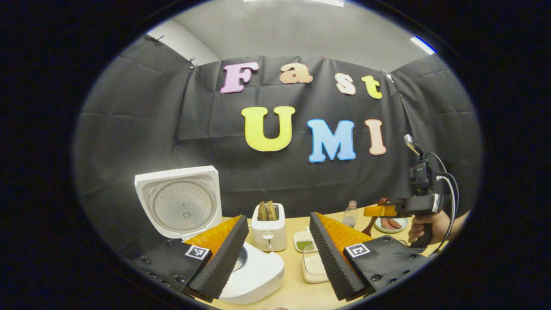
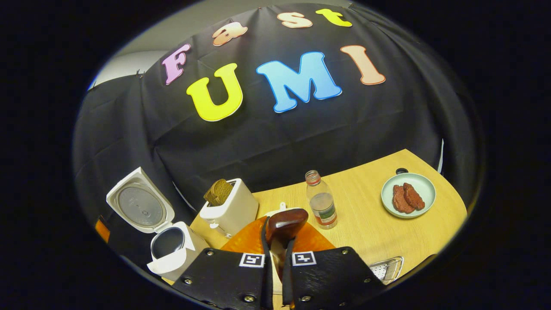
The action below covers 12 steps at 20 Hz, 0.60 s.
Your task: Close the left gripper, press the button to open the rice cooker; take a wooden spoon from the chopstick holder with the right hand, scoop a spoonful of rice and pour it into the rice cooker, then put the wooden spoon back into the chopstick holder.
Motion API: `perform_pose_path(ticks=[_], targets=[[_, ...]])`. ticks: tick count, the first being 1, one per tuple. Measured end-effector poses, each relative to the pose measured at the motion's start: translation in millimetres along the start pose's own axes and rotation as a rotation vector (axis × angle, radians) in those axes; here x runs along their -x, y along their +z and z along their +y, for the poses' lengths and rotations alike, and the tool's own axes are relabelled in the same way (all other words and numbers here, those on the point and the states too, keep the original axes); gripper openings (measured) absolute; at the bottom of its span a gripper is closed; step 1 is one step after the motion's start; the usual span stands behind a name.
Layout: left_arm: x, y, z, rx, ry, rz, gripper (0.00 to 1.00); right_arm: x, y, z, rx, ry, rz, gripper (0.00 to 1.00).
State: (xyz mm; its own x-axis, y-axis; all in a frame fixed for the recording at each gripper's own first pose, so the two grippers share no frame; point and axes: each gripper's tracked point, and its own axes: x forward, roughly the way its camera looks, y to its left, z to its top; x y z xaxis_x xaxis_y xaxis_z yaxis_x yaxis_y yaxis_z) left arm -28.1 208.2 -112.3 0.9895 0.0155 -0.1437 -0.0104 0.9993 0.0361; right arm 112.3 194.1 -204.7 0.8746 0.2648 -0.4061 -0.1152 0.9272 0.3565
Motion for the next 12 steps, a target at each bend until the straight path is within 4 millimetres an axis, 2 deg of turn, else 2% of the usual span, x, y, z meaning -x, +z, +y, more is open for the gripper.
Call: perform_pose_path(ticks=[2, 7, 8, 12], targets=[[0.7, -5.7, 10.9, -0.003, 0.001, 0.009, 0.96, -15.9, -20.6, 2.8, 0.044, -0.014, 0.008, 0.09], [8.4, -22.8, 31.5, 0.018, 0.024, 0.052, 0.96, -51.1, -71.9, 17.5, 0.141, 0.007, 0.076, 0.09], [10.6, -24.0, 33.8, 0.021, 0.029, 0.054, 0.99, -52.4, -79.3, 21.7, 0.145, 0.015, 0.087, 0.09], [15.8, -32.4, 44.4, 0.021, 0.046, 0.067, 0.99, -49.7, -97.5, 55.0, 0.083, 0.097, 0.118, 0.09]])
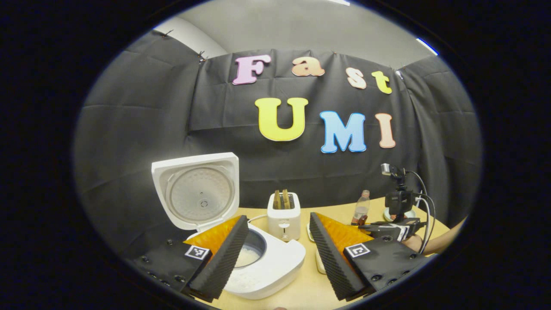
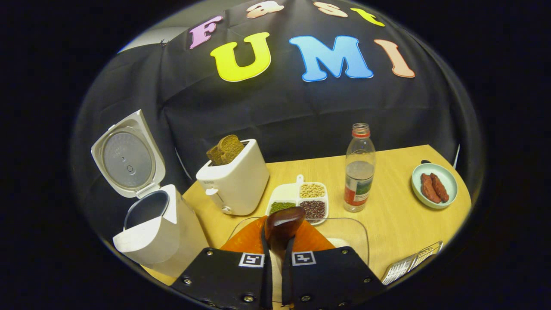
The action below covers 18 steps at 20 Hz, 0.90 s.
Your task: Close the left gripper, press the button to open the rice cooker; take a wooden spoon from the chopstick holder with the right hand, scoop a spoonful of rice and pour it into the rice cooker, then put the wooden spoon back into the chopstick holder.
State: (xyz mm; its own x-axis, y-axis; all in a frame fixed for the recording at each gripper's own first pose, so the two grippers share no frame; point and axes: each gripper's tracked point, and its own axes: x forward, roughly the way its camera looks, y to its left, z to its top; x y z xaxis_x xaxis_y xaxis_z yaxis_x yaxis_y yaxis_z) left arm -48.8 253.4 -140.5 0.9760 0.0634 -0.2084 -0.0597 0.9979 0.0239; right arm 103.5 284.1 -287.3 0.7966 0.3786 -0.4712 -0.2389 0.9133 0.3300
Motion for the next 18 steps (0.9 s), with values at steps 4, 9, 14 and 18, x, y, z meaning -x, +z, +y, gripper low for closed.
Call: perform_pose_path(ticks=[4, 9, 14, 18], targets=[[5.3, -4.5, 6.3, 0.013, 0.014, 0.011, 0.99, -1.4, -5.4, 14.7, -0.121, 0.060, 0.030, 0.09], [10.8, 2.3, 10.7, 0.014, 0.024, -0.004, 0.96, 9.2, 13.1, -20.1, -0.393, 0.078, 0.015, 0.09], [10.7, 7.5, 8.6, 0.006, 0.022, -0.017, 0.96, 40.3, 54.9, -59.1, -0.678, 0.103, -0.082, 0.09], [11.9, 13.0, -4.3, -0.005, 0.000, -0.033, 0.99, 73.9, 87.4, -76.8, -0.837, 0.149, -0.163, 0.09]])
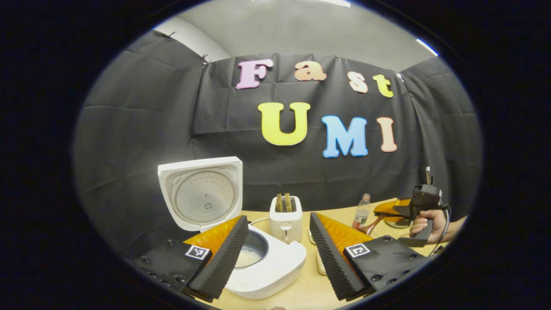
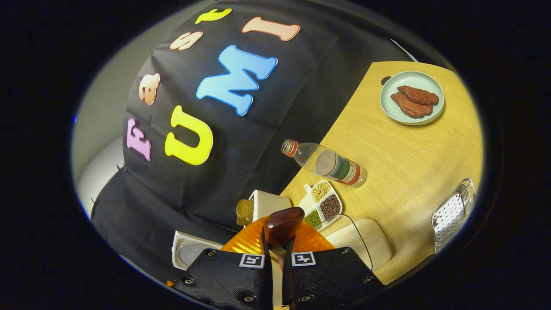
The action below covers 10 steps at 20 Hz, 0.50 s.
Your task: Close the left gripper, press the button to open the rice cooker; take a wooden spoon from the chopstick holder with the right hand, scoop a spoonful of rice and pour it into the rice cooker, then put the wooden spoon back into the chopstick holder.
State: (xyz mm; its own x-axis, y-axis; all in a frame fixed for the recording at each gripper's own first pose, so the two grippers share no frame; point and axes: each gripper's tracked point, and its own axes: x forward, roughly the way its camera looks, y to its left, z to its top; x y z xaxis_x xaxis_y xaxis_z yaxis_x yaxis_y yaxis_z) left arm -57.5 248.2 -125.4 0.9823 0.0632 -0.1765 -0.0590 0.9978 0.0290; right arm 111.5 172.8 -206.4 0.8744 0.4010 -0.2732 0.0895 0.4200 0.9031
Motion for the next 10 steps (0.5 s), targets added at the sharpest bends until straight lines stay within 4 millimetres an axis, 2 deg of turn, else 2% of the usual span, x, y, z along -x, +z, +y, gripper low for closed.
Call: perform_pose_path(ticks=[3, 6, 7, 10], targets=[[-2.3, 0.1, -9.5, -0.003, -0.019, -0.006, 0.99, 9.9, 13.4, 20.3, -0.075, 0.068, -0.007, 0.08], [-3.1, -0.3, -12.7, -0.004, -0.029, -0.023, 0.99, 11.3, 13.4, 35.5, -0.124, 0.112, 0.015, 0.09], [-2.3, 2.1, -13.6, -0.002, -0.034, -0.032, 0.96, 11.8, 12.3, 40.7, -0.129, 0.122, 0.022, 0.09], [-1.2, -1.3, -6.1, -0.005, -0.034, -0.040, 0.99, 11.3, 4.7, 62.1, -0.133, 0.154, 0.050, 0.09]])
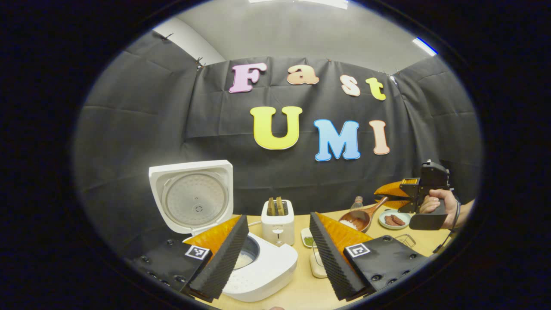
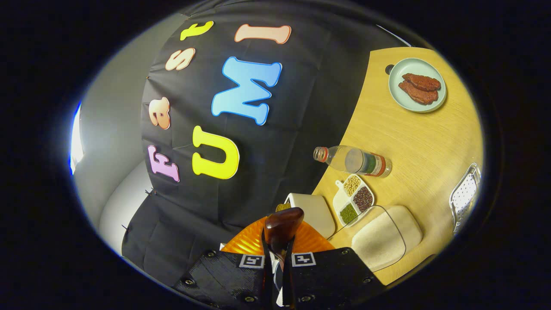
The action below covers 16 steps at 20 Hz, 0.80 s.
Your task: Close the left gripper, press the button to open the rice cooker; take a wooden spoon from the chopstick holder with the right hand, scoop a spoonful of rice and pour it into the rice cooker, then put the wooden spoon back into the chopstick holder.
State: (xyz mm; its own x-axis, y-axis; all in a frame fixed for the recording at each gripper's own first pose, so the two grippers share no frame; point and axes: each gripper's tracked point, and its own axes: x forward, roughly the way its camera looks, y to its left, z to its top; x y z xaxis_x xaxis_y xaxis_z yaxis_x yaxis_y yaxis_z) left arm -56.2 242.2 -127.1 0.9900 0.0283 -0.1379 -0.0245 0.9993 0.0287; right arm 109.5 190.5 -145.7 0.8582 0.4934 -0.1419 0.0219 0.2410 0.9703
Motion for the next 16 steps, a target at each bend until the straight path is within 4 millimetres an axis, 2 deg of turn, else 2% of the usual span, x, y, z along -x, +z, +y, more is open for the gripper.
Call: perform_pose_path(ticks=[6, 9, 10, 11, 12, 13, 14, 16], targets=[[14.2, -20.1, 33.4, 0.019, 0.049, 0.023, 0.99, -18.3, -26.5, 39.1, -0.013, 0.055, 0.068, 0.09], [24.2, -25.0, 50.9, 0.014, 0.093, 0.031, 0.96, -32.3, -49.0, 60.1, 0.015, 0.080, 0.118, 0.09], [27.5, -23.9, 56.0, 0.011, 0.099, 0.026, 0.99, -37.7, -56.2, 66.6, 0.022, 0.090, 0.132, 0.09], [30.5, -24.7, 58.2, 0.018, 0.098, 0.026, 0.96, -40.6, -60.6, 70.2, 0.036, 0.093, 0.140, 0.09], [32.9, -26.2, 62.3, 0.026, 0.099, 0.027, 0.99, -46.1, -66.7, 73.7, 0.051, 0.094, 0.143, 0.09], [35.7, -28.7, 65.7, 0.030, 0.098, 0.029, 0.96, -50.7, -75.3, 76.8, 0.069, 0.097, 0.153, 0.09], [38.2, -29.3, 69.8, 0.029, 0.098, 0.032, 0.99, -55.3, -84.1, 80.4, 0.082, 0.101, 0.169, 0.09], [40.5, -31.1, 74.3, 0.028, 0.089, 0.034, 0.96, -65.2, -101.0, 89.9, 0.096, 0.112, 0.198, 0.09]])
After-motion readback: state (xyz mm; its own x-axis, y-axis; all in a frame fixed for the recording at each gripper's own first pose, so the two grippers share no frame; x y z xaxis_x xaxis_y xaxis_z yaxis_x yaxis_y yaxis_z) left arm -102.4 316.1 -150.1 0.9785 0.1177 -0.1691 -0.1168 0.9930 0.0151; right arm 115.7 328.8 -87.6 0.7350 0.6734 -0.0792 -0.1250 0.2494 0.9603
